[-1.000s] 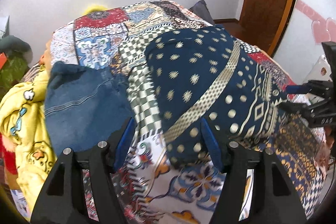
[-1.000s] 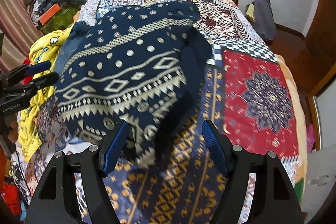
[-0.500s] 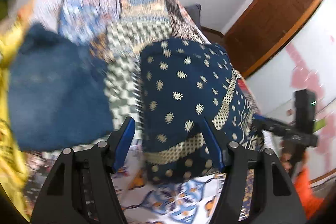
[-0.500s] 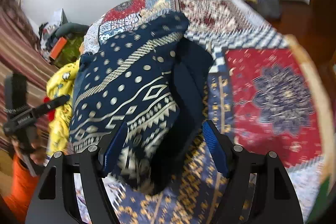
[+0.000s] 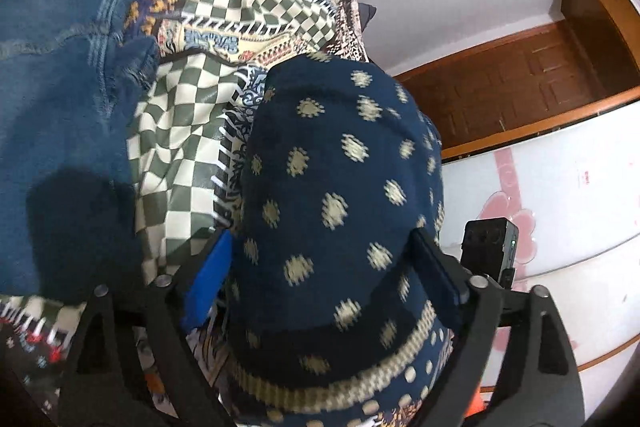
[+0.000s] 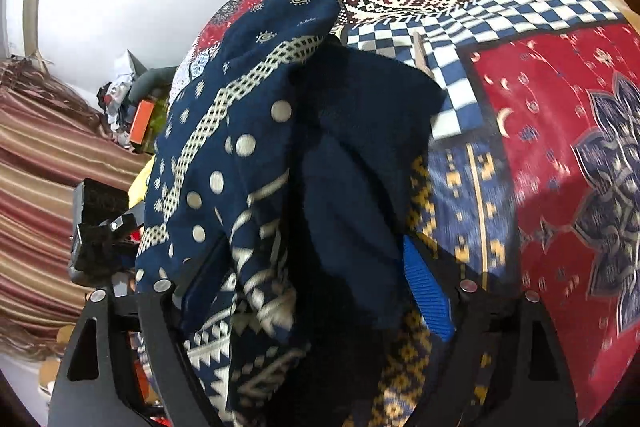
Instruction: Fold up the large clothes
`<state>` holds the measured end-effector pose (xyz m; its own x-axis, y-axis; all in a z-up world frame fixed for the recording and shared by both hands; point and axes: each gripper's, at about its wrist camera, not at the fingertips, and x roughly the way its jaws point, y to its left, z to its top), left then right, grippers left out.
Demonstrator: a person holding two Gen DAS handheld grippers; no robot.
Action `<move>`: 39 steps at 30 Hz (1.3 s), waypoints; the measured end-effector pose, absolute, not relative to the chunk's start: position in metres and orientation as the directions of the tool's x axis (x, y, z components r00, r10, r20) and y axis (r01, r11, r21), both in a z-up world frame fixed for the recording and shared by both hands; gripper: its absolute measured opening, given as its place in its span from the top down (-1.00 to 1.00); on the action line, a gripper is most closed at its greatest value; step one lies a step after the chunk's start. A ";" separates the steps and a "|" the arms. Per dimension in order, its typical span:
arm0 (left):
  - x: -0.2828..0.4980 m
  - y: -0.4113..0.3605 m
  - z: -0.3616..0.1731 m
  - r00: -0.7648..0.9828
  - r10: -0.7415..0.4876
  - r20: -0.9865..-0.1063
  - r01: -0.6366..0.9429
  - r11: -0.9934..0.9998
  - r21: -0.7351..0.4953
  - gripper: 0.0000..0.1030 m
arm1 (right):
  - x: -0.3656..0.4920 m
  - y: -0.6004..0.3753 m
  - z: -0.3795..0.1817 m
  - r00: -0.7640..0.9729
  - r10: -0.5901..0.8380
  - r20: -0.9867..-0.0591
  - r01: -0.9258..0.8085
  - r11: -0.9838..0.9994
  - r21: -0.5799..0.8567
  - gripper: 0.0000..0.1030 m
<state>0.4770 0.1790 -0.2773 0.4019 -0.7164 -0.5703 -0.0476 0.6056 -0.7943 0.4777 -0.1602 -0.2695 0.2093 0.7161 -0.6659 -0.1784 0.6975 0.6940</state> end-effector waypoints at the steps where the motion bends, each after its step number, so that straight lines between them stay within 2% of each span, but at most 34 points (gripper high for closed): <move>1: 0.482 0.178 -0.283 0.394 -0.730 -0.559 -0.061 0.586 -0.808 -0.80 | 0.479 -0.158 -0.269 0.208 0.717 -0.665 -0.182 0.697 0.694 -0.70; 6: 0.493 0.167 -0.287 0.385 -0.723 -0.573 -0.064 0.599 -0.799 -0.87 | 0.485 -0.146 -0.263 0.196 0.718 -0.668 -0.206 0.696 0.688 -0.76; 9: 0.494 0.160 -0.280 0.384 -0.700 -0.602 -0.044 0.637 -0.769 -0.80 | 0.483 -0.142 -0.260 0.188 0.721 -0.667 -0.206 0.693 0.691 -0.72; 10: 0.492 0.159 -0.277 0.388 -0.694 -0.607 -0.037 0.646 -0.762 -0.76 | 0.481 -0.140 -0.257 0.191 0.721 -0.666 -0.216 0.693 0.688 -0.66; 11: 0.491 0.158 -0.274 0.395 -0.686 -0.612 -0.030 0.656 -0.755 -0.67 | 0.481 -0.138 -0.255 0.191 0.721 -0.666 -0.224 0.692 0.686 -0.49; 12: 0.489 0.159 -0.273 0.400 -0.682 -0.612 -0.024 0.660 -0.751 -0.61 | 0.477 -0.137 -0.251 0.191 0.724 -0.663 -0.235 0.689 0.685 -0.40; 14: 0.483 0.163 -0.270 0.414 -0.674 -0.611 -0.016 0.666 -0.746 -0.53 | 0.474 -0.135 -0.246 0.188 0.735 -0.652 -0.249 0.678 0.692 -0.01; 17: 0.469 0.171 -0.258 0.435 -0.667 -0.605 -0.009 0.669 -0.743 -0.41 | 0.469 -0.129 -0.235 0.172 0.746 -0.643 -0.270 0.664 0.698 0.29; 20: 0.457 0.185 -0.242 0.455 -0.671 -0.585 0.002 0.658 -0.753 -0.31 | 0.463 -0.113 -0.222 0.172 0.738 -0.652 -0.315 0.668 0.674 0.36; 27: 0.415 0.236 -0.178 0.580 -0.592 -0.559 0.073 0.722 -0.688 -0.30 | 0.456 -0.050 -0.177 0.193 0.757 -0.624 -0.428 0.637 0.641 0.37; 31: 0.407 0.280 -0.153 0.640 -0.545 -0.542 0.063 0.740 -0.670 -0.30 | 0.463 -0.005 -0.157 0.189 0.770 -0.610 -0.480 0.614 0.626 0.37; 35: 0.410 0.324 -0.149 0.673 -0.508 -0.538 0.022 0.740 -0.672 -0.30 | 0.473 0.043 -0.156 0.169 0.766 -0.620 -0.516 0.605 0.607 0.37; 39: 0.416 0.369 -0.169 0.677 -0.482 -0.556 -0.051 0.723 -0.689 -0.30 | 0.486 0.088 -0.175 0.123 0.747 -0.653 -0.517 0.610 0.600 0.37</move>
